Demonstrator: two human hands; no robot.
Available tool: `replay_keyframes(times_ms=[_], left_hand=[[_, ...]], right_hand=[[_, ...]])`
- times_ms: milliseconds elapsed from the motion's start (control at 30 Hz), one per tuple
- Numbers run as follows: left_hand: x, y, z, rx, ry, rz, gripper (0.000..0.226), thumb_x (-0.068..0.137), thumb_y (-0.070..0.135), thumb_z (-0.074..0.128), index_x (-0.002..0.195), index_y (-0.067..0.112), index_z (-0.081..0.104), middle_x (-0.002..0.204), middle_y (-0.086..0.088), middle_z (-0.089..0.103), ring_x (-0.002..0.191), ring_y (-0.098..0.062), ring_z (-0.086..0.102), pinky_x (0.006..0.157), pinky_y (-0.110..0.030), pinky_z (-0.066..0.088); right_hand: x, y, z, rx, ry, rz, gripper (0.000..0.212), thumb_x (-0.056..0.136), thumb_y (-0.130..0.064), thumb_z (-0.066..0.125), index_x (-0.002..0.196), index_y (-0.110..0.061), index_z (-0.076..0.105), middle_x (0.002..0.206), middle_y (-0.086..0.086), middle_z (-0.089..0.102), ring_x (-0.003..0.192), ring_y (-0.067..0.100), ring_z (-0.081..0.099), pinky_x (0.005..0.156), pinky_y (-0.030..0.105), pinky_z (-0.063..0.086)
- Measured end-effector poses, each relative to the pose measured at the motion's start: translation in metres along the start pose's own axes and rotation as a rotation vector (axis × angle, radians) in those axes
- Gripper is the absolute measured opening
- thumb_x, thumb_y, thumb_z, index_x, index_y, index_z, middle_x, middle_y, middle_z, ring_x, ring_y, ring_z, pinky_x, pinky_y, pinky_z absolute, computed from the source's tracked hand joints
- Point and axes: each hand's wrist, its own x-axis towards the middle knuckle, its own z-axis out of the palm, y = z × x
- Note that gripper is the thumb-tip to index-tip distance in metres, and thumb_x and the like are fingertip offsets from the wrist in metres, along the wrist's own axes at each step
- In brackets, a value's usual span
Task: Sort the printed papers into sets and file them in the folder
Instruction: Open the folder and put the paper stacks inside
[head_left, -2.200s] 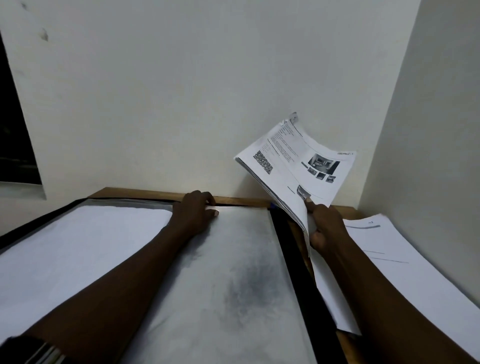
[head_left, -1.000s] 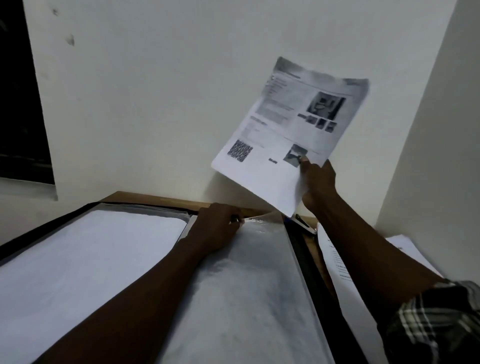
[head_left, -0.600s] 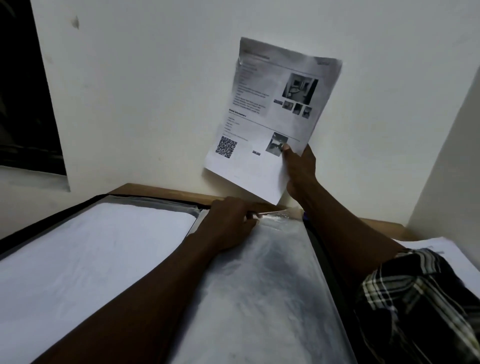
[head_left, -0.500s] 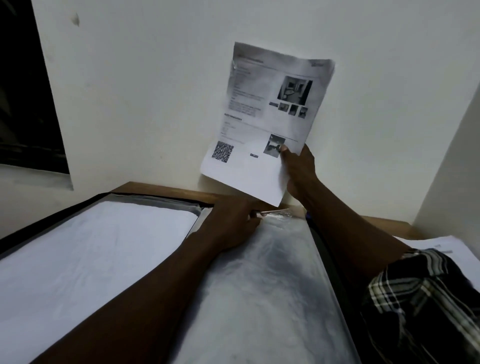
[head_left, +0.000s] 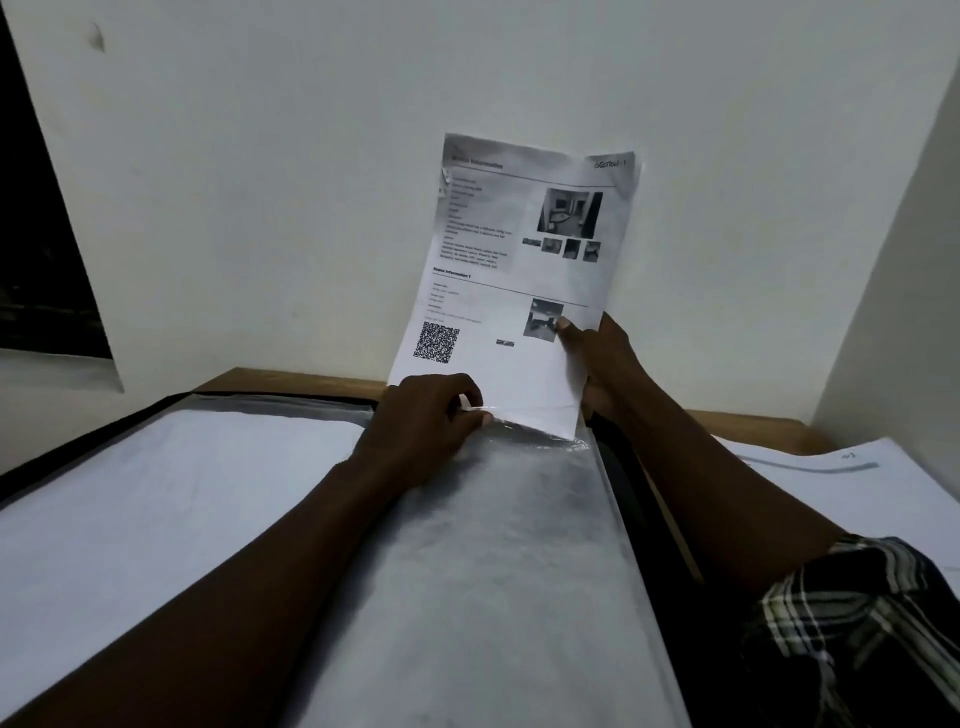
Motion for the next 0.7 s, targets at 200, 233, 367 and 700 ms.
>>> replay_keyframes(times_ms=[200, 233, 367, 700], left_hand=[[0.002, -0.019, -0.011, 0.016, -0.072, -0.144, 0.027, 0.071, 0.051, 0.058, 0.083, 0.029, 0.069, 0.074, 0.01, 0.063, 0.076, -0.014, 0.059, 0.076, -0.036, 0.051], [0.003, -0.022, -0.015, 0.027, -0.099, -0.175, 0.026, 0.07, 0.049, 0.057, 0.081, 0.03, 0.069, 0.076, 0.009, 0.064, 0.076, -0.014, 0.058, 0.077, -0.036, 0.051], [0.004, -0.036, -0.029, 0.065, -0.155, -0.254, 0.011, 0.082, 0.03, 0.069, 0.086, 0.02, 0.074, 0.081, 0.004, 0.063, 0.076, -0.014, 0.058, 0.07, -0.022, 0.045], [0.002, -0.045, -0.03, -0.074, -0.018, -0.363, 0.003, 0.082, 0.012, 0.073, 0.081, 0.014, 0.074, 0.082, -0.005, 0.071, 0.075, -0.016, 0.063, 0.051, -0.003, 0.041]], right_hand=[[0.002, 0.003, -0.004, -0.049, 0.007, 0.033, 0.026, 0.092, -0.007, 0.063, 0.117, -0.009, 0.061, 0.096, 0.0, 0.068, 0.077, 0.01, 0.065, 0.059, 0.015, 0.052], [0.001, 0.003, -0.004, -0.066, 0.005, 0.04, 0.022, 0.092, -0.008, 0.063, 0.114, -0.011, 0.061, 0.092, -0.003, 0.068, 0.075, 0.008, 0.064, 0.055, 0.013, 0.05], [0.003, 0.005, -0.005, -0.107, -0.002, 0.057, 0.025, 0.093, -0.009, 0.062, 0.118, -0.013, 0.062, 0.094, 0.0, 0.068, 0.076, 0.011, 0.062, 0.063, 0.018, 0.053], [0.007, 0.013, -0.011, -0.193, 0.021, 0.131, 0.031, 0.093, -0.011, 0.062, 0.123, 0.0, 0.059, 0.103, 0.007, 0.061, 0.07, 0.009, 0.051, 0.055, 0.012, 0.044]])
